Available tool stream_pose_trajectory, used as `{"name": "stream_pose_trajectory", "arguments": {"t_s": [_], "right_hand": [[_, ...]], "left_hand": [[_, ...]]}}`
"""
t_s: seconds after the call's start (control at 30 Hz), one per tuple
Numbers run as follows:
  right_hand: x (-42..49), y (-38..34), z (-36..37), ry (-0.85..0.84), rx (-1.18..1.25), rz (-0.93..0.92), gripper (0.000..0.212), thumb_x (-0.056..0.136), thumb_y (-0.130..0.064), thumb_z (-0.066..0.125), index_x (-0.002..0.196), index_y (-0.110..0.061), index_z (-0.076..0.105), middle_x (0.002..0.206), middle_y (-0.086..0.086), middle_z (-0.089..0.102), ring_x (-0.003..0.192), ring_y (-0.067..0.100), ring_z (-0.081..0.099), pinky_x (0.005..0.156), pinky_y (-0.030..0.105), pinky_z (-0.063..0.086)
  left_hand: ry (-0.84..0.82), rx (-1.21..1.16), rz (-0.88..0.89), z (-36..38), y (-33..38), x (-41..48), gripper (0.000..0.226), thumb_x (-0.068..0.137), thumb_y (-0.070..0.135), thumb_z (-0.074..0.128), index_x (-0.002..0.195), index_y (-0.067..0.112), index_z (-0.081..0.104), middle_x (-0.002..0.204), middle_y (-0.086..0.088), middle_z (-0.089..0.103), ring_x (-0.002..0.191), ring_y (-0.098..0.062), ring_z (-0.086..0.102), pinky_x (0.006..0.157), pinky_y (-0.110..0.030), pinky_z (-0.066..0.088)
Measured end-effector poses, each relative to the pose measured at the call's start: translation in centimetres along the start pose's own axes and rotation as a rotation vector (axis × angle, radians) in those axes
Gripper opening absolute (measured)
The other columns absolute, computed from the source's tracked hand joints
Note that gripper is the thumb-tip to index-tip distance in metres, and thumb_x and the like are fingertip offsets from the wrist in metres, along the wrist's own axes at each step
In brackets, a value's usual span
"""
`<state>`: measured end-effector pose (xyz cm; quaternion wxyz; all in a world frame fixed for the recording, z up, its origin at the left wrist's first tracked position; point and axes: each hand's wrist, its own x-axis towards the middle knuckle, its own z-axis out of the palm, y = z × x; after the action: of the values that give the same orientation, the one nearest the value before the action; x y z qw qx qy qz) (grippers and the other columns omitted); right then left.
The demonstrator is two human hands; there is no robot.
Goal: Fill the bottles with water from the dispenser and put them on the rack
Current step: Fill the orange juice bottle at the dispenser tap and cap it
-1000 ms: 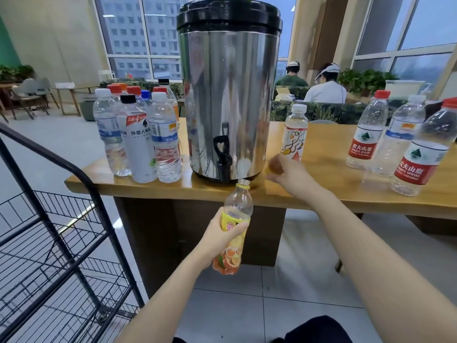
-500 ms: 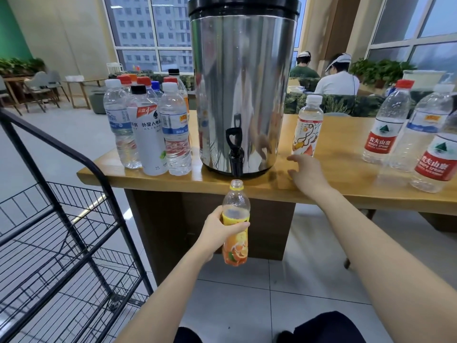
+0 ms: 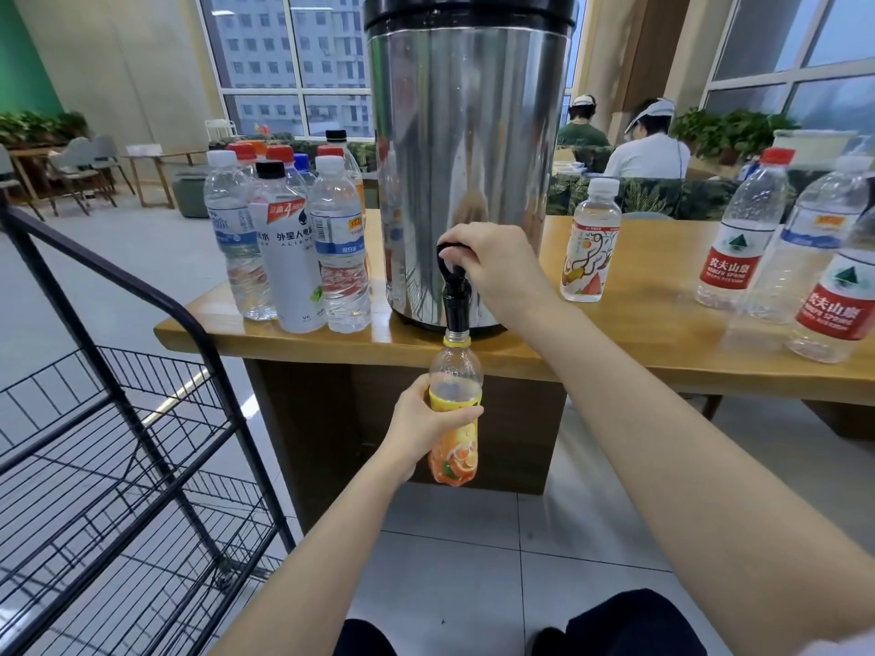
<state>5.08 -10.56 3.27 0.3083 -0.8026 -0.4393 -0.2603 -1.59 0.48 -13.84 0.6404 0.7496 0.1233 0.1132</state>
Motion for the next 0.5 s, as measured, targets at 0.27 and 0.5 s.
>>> {"name": "stream_pose_trajectory", "arguments": {"t_s": [0.27, 0.5], "right_hand": [[-2.8, -0.5, 0.5, 0.221, -0.052, -0.181, 0.02, 0.086, -0.005, 0.064, 0.104, -0.002, 0.073, 0.091, 0.013, 0.074, 0.081, 0.027, 0.067, 0.074, 0.036, 0.055], [-6.4, 1.2, 0.5, 0.066, -0.09, -0.278, 0.031, 0.082, 0.002, 0.071, 0.112, -0.002, 0.07, 0.105, 0.013, 0.072, 0.095, 0.023, 0.067, 0.081, 0.034, 0.058]], "left_hand": [[-0.006, -0.034, -0.015, 0.3, 0.0, -0.1, 0.058, 0.07, 0.025, 0.087, 0.121, 0.021, 0.059, 0.111, 0.002, 0.068, 0.103, -0.015, 0.066, 0.081, -0.028, 0.055], [0.003, -0.035, -0.031, 0.4, 0.4, -0.3, 0.057, 0.071, 0.025, 0.087, 0.12, 0.021, 0.06, 0.11, 0.003, 0.068, 0.103, -0.013, 0.064, 0.076, -0.025, 0.051]]}}
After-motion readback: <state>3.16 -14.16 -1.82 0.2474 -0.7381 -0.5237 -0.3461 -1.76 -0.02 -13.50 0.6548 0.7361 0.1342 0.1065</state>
